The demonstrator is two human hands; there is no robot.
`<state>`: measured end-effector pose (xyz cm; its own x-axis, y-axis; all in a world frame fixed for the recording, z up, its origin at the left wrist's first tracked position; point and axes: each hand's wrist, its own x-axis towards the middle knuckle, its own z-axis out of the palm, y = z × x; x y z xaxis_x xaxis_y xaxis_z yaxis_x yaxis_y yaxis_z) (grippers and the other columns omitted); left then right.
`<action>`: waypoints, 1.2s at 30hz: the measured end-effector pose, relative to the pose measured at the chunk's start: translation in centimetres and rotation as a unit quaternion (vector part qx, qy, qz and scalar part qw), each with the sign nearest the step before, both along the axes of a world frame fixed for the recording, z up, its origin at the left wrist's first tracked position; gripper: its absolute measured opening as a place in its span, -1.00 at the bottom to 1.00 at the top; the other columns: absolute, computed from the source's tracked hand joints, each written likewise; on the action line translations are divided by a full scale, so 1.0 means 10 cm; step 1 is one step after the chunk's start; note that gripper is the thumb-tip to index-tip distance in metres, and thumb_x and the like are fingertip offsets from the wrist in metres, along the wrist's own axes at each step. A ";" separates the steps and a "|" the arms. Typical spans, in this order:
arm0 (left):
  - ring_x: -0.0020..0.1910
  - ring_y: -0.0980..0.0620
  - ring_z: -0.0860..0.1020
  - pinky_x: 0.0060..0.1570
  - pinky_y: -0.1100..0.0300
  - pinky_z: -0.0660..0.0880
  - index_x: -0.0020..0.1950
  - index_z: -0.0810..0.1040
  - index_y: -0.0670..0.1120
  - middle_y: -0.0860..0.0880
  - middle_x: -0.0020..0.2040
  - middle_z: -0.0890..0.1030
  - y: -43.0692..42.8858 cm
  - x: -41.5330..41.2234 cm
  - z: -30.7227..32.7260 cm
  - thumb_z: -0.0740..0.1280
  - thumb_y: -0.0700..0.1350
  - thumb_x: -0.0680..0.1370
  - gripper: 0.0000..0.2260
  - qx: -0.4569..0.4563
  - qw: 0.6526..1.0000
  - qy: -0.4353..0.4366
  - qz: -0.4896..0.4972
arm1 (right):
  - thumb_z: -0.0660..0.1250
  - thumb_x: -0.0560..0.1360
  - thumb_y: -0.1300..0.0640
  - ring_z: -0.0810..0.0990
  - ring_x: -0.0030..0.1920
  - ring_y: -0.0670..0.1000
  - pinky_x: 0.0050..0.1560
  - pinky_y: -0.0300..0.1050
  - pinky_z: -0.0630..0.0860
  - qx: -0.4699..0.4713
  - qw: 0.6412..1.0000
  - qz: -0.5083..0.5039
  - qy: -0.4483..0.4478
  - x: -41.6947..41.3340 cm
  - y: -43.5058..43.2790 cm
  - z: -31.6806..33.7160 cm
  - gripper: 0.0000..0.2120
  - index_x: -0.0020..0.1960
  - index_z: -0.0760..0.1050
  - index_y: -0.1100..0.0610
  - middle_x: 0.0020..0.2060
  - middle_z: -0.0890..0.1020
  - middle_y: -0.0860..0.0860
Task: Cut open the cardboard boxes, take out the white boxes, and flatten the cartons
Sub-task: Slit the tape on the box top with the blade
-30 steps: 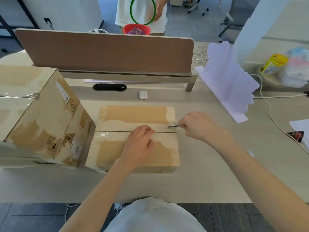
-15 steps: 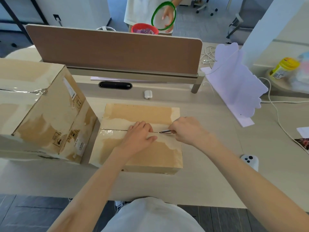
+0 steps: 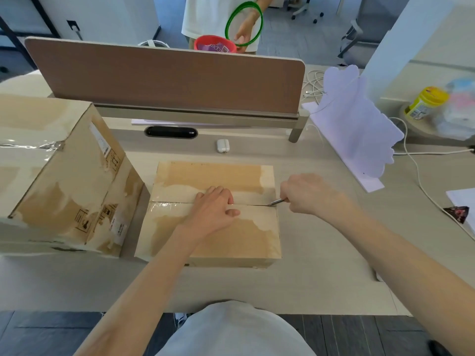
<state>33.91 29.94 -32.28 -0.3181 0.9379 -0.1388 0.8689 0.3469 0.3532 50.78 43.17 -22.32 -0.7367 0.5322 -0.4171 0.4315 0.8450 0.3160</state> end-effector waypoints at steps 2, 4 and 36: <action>0.20 0.03 0.37 0.08 0.07 0.26 0.07 0.42 0.03 0.08 0.10 0.47 0.00 0.00 0.03 0.28 0.12 0.55 -0.79 -0.008 1.000 -0.003 0.002 | 0.21 0.53 0.24 0.56 0.14 0.13 -0.09 -0.11 0.36 0.012 1.000 0.004 -0.023 0.02 0.01 0.03 -0.70 0.22 0.50 0.05 0.15 0.55 0.06; 0.19 0.04 0.37 0.11 0.06 0.28 0.05 0.41 0.03 0.09 0.10 0.48 0.00 0.00 0.05 0.28 0.11 0.55 -0.80 -0.012 1.000 -0.012 0.003 | 0.21 0.53 0.23 0.57 0.14 0.12 -0.09 -0.12 0.35 0.018 0.999 0.000 -0.031 0.03 0.02 0.05 -0.71 0.22 0.49 0.06 0.15 0.55 0.05; 0.21 0.01 0.36 0.19 0.09 0.28 0.18 0.44 0.03 0.06 0.13 0.45 0.32 0.50 0.15 0.41 0.16 0.46 -0.62 -0.054 0.992 -0.029 -0.112 | 0.18 0.53 0.18 0.37 -0.45 -0.05 -0.31 -0.12 0.42 -0.229 0.879 -0.225 0.352 0.74 -0.36 -0.55 -0.58 0.22 0.56 -0.22 -0.52 0.41 -0.05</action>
